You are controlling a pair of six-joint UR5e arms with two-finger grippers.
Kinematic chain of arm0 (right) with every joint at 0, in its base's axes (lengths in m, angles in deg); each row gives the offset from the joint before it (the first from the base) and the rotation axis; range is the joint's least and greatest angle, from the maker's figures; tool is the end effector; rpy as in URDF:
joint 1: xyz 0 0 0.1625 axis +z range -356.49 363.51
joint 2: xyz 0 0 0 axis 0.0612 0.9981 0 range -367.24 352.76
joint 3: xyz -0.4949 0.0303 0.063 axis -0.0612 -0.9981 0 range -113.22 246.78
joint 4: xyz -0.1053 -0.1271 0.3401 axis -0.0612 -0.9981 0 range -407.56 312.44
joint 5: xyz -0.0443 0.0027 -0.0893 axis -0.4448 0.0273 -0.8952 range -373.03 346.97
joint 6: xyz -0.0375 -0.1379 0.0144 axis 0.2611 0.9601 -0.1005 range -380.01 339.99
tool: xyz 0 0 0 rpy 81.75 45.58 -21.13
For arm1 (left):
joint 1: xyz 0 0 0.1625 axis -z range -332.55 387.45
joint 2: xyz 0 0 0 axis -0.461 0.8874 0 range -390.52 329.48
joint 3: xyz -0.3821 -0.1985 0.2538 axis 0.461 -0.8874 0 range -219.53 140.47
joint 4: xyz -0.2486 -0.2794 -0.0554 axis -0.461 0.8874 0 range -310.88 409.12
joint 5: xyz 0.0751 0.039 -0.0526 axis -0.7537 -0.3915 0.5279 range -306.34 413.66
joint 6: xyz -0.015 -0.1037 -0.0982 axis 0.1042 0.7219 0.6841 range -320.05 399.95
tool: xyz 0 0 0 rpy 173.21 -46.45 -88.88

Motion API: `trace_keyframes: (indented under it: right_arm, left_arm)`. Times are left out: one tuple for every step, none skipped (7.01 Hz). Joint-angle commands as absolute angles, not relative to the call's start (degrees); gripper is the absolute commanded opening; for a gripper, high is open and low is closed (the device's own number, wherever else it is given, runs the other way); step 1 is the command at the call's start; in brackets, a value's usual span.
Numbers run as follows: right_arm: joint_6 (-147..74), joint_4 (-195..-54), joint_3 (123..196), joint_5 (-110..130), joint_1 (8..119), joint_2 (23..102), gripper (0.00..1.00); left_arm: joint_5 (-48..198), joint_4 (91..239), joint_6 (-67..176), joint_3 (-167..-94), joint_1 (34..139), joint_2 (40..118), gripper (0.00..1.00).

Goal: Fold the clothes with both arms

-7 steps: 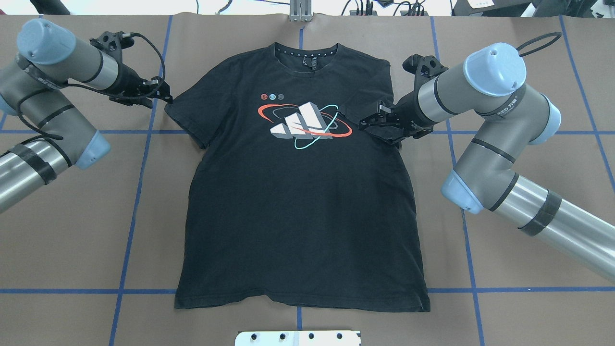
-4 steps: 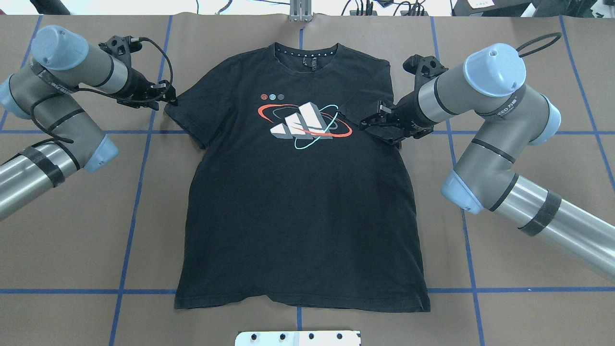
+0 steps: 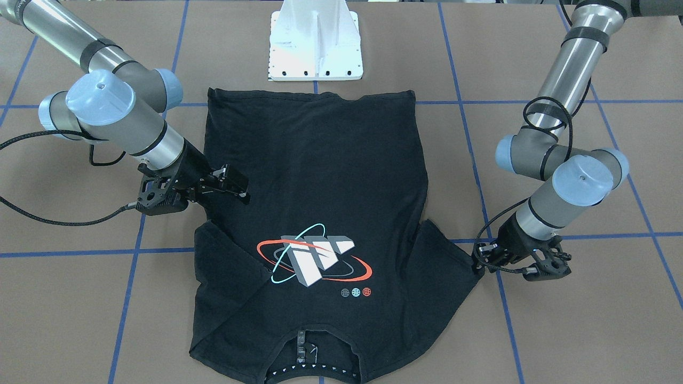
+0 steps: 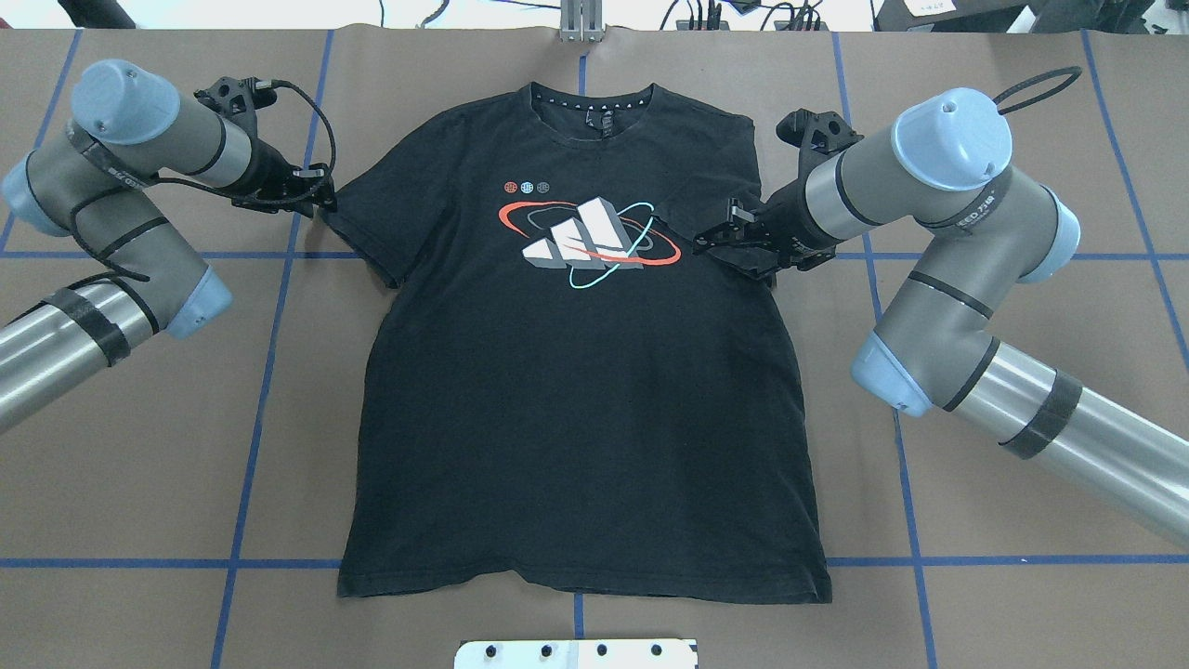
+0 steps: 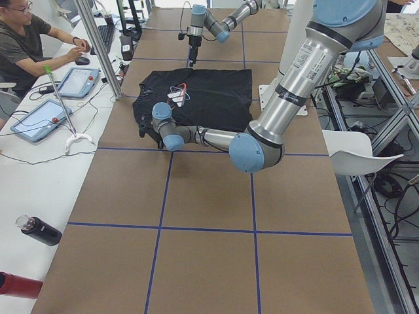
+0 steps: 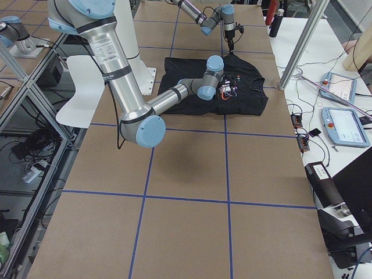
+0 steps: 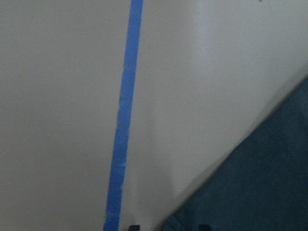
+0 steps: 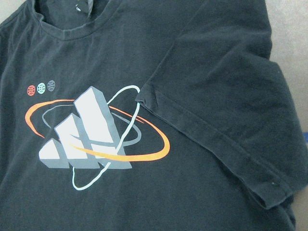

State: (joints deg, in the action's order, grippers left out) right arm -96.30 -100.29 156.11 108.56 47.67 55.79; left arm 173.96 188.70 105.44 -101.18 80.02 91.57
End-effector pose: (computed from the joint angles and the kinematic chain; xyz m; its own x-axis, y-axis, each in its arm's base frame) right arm -0.4600 -0.5278 0.4164 0.3712 0.0791 0.9252 -0.1740 0.9846 -0.0144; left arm 0.4242 -0.6543 0.5571 0.5129 -0.0807 -0.8547 0.2495 0.9666 0.0584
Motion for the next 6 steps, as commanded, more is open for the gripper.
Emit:
trace_keyframes:
  right_arm:
    - [-96.3, -100.3, 156.1, 108.4, 47.5, 55.9, 1.00]
    - [-96.3, -100.3, 156.0, 108.3, 47.4, 55.9, 1.00]
    - [-96.2, -100.3, 156.0, 108.3, 47.4, 55.9, 1.00]
    - [-96.2, -100.3, 156.0, 108.3, 47.5, 56.0, 1.00]
    - [-96.2, -100.3, 156.0, 108.3, 47.5, 56.0, 1.00]
    - [-96.1, -100.2, 156.0, 108.3, 47.5, 56.3, 1.00]
  left_arm:
    - [174.1, 188.7, 105.5, -101.2, 80.0, 91.6, 0.00]
    - [174.2, 188.7, 105.6, -101.4, 80.0, 91.6, 0.00]
    - [174.7, 188.8, 107.0, -103.7, 80.2, 91.7, 0.00]
    - [175.7, 187.6, 110.3, -108.3, 80.3, 91.7, 0.00]
    - [177.6, 186.8, 115.0, -111.1, 80.1, 92.2, 0.00]
    - [177.2, 186.8, 120.1, -111.1, 79.9, 95.2, 0.00]
